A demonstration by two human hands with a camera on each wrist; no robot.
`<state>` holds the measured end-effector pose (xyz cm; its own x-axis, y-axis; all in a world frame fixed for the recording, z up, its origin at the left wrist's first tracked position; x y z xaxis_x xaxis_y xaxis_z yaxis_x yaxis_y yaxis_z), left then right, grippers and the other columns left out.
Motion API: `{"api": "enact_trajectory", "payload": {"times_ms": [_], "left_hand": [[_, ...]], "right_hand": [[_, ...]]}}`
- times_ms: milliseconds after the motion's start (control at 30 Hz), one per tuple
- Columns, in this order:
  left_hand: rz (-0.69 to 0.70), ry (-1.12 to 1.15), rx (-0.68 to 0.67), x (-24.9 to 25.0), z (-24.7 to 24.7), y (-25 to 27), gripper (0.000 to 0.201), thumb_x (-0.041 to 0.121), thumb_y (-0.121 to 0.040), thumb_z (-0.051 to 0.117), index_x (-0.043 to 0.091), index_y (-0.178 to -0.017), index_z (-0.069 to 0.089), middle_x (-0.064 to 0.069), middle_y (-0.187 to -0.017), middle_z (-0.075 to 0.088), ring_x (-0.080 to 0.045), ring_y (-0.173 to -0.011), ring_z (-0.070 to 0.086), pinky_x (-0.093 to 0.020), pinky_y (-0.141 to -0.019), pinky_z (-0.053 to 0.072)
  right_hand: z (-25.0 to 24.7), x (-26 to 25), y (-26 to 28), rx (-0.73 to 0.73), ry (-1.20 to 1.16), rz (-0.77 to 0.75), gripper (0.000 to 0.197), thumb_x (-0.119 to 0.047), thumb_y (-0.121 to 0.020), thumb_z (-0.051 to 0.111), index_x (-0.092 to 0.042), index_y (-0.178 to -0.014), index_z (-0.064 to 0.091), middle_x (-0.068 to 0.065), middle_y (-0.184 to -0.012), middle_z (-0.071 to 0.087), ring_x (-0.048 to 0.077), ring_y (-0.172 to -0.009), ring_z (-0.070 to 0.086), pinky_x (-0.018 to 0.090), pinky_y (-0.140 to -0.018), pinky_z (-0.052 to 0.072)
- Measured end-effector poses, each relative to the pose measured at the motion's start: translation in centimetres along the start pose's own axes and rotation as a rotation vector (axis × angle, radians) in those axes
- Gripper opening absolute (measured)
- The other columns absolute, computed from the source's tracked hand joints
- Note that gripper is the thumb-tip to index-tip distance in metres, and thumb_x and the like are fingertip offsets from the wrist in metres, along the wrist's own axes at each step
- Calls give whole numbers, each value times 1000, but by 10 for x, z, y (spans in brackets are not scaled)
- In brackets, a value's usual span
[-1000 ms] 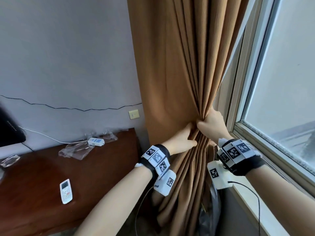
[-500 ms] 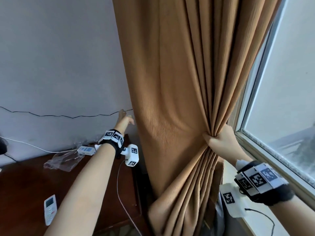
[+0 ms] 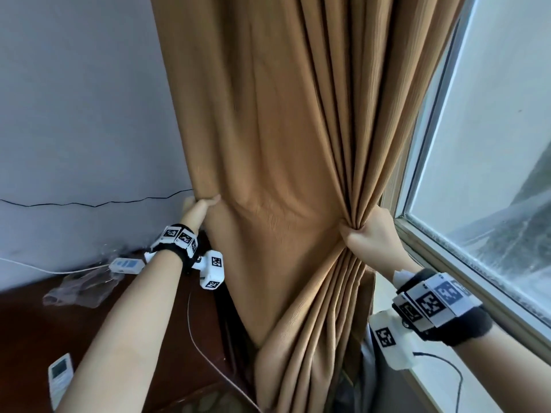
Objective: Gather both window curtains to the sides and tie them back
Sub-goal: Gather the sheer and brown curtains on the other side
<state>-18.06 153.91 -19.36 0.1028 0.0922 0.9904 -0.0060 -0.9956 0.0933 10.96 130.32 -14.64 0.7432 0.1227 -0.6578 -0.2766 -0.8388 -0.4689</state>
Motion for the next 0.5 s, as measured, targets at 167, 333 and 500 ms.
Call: {"api": "enact_trajectory", "payload": {"times_ms": [167,333,500], "left_hand": [[274,-188,321,6,-20,49,19,23,-86,70,9,-98,66,-2,-94,66,-20,-91,64,-27,-80,47],[615,-492,327,12,9,146,38,24,-85,68,8,-55,52,-9,-54,60,-26,-57,63,-32,-56,48],[782,-607,2,14,86,220,31,19,-90,63,7,-65,49,-17,-67,58,-35,-68,59,-33,-63,38]], "right_hand": [[7,-1,-4,-13,19,55,34,-2,-74,56,-26,-70,32,-8,-59,43,13,-56,45,22,-52,28],[15,-20,2,11,5,75,41,-2,-71,54,-5,-111,47,9,-76,58,40,-80,59,38,-67,46],[19,-37,10,-6,-14,93,56,-3,-74,54,-6,-129,42,12,-88,60,42,-92,60,33,-74,42]]}}
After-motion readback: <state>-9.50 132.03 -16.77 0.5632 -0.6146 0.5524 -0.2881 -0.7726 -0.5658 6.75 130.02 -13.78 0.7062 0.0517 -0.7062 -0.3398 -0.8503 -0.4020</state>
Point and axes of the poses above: each hand's wrist, its own y-axis away from the middle knuckle, its own z-axis out of the palm, x = y × z, the point moved 3 cm from there along -y, towards the middle knuckle
